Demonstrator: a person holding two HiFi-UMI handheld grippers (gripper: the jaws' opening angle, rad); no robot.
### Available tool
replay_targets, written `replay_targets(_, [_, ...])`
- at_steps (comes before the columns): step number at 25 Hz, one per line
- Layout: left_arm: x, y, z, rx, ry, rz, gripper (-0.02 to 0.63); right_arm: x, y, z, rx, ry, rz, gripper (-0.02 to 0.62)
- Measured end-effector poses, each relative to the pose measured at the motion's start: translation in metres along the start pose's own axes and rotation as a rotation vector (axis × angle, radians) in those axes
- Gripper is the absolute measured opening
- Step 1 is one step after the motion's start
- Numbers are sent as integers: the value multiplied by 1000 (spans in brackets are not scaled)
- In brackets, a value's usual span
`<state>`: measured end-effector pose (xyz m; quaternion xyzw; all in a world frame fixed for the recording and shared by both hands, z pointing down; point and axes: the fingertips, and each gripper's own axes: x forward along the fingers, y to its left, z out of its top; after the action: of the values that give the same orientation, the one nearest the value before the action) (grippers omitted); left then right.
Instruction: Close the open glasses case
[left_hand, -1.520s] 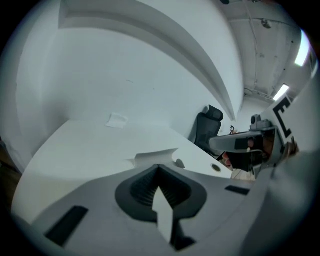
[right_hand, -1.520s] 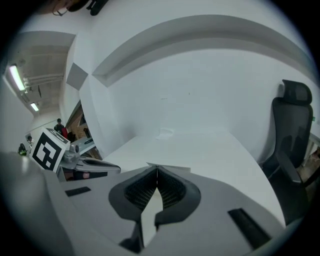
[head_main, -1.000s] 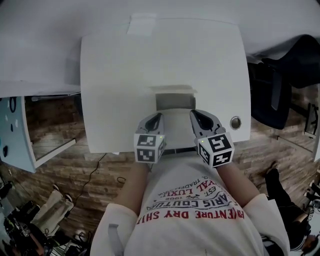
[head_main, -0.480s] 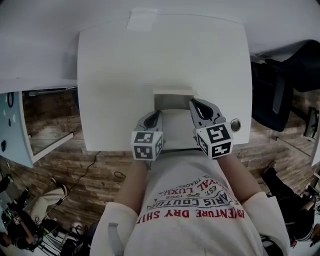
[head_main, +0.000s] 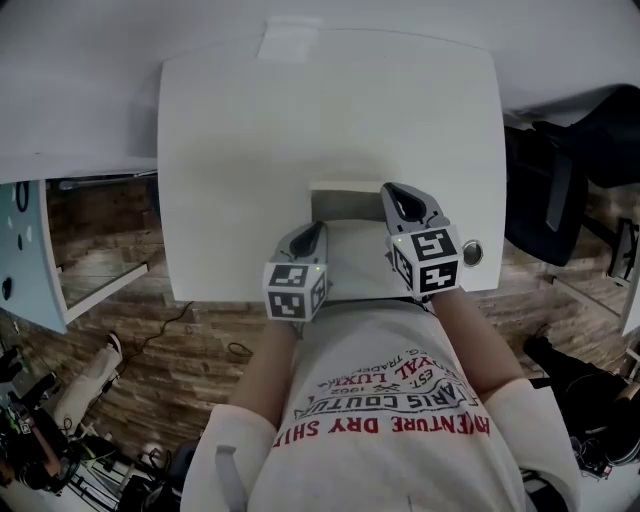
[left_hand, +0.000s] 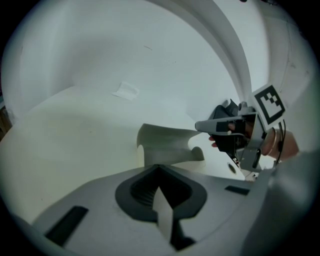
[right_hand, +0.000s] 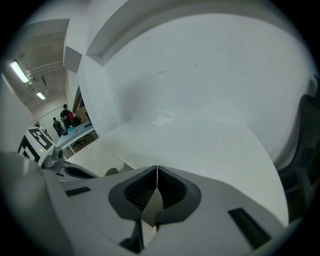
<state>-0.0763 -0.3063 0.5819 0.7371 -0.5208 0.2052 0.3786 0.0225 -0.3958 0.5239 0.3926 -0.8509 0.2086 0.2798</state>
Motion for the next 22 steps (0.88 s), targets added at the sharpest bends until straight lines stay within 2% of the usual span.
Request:
replay_targets(12, [-1,2,0,-4,-1,-10,5,-8,9,-11,15,-22,14,12])
replay_targets(22, [0,3,0,-8,-2,-17,5,-16,18,-28,47,-2,12,12])
